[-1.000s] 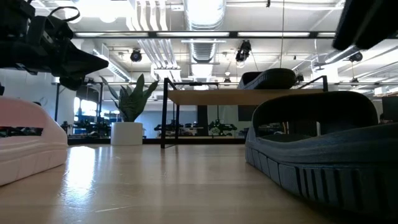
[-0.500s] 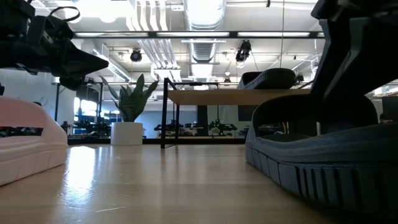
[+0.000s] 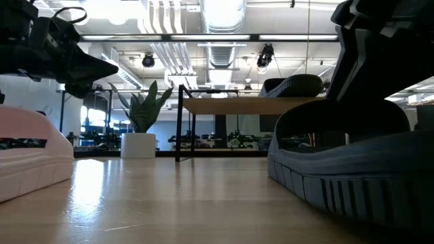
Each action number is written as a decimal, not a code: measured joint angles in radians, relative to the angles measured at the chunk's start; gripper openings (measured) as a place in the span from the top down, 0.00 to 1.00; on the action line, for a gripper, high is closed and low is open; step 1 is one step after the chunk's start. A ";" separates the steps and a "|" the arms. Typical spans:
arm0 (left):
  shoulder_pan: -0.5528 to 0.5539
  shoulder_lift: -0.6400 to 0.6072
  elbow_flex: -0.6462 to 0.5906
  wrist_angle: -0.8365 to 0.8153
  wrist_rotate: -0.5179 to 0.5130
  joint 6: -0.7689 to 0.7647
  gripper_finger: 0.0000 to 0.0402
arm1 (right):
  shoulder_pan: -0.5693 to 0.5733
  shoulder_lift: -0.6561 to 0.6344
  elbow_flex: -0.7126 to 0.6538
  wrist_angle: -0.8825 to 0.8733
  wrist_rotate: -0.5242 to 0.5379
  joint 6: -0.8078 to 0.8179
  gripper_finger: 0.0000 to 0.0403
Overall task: Pick and place slides into the shelf
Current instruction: Put the black slipper on the shelf
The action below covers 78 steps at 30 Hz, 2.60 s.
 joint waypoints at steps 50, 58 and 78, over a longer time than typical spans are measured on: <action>-0.008 0.244 0.055 0.342 0.139 -0.422 1.00 | 0.023 -0.072 -0.033 -0.014 0.093 0.045 0.62; -0.009 0.293 0.057 0.342 0.139 -0.422 1.00 | -0.004 -0.041 -0.034 0.006 0.084 0.027 0.62; -0.009 0.314 0.059 0.346 0.141 -0.421 1.00 | -0.073 -0.038 -0.110 0.044 0.036 -0.009 0.62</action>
